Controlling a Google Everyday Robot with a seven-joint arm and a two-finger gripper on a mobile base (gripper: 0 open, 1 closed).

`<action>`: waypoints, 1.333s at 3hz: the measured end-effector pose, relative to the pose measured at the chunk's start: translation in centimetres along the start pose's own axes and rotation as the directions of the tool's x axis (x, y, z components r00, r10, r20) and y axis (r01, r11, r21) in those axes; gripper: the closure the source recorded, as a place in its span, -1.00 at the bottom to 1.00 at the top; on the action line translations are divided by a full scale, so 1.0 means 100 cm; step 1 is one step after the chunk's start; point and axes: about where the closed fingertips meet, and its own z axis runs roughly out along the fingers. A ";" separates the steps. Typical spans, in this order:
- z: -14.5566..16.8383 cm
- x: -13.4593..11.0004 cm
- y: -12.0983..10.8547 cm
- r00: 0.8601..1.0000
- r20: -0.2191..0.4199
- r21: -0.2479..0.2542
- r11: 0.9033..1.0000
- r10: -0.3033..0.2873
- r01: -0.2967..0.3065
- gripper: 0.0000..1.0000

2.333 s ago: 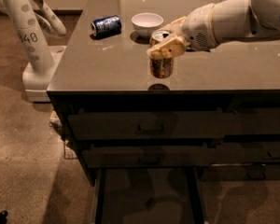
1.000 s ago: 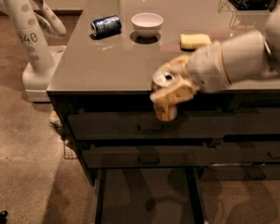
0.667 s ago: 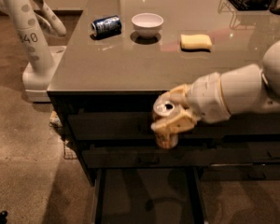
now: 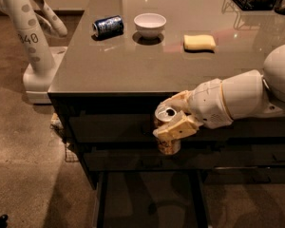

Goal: Place orange can into bottom drawer

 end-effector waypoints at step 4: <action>0.111 0.148 0.080 0.957 -0.165 -0.058 0.967 0.237 -0.249 1.00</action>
Offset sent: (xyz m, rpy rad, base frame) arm -0.0594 0.0125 -0.1740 -0.1349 0.2770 -0.0949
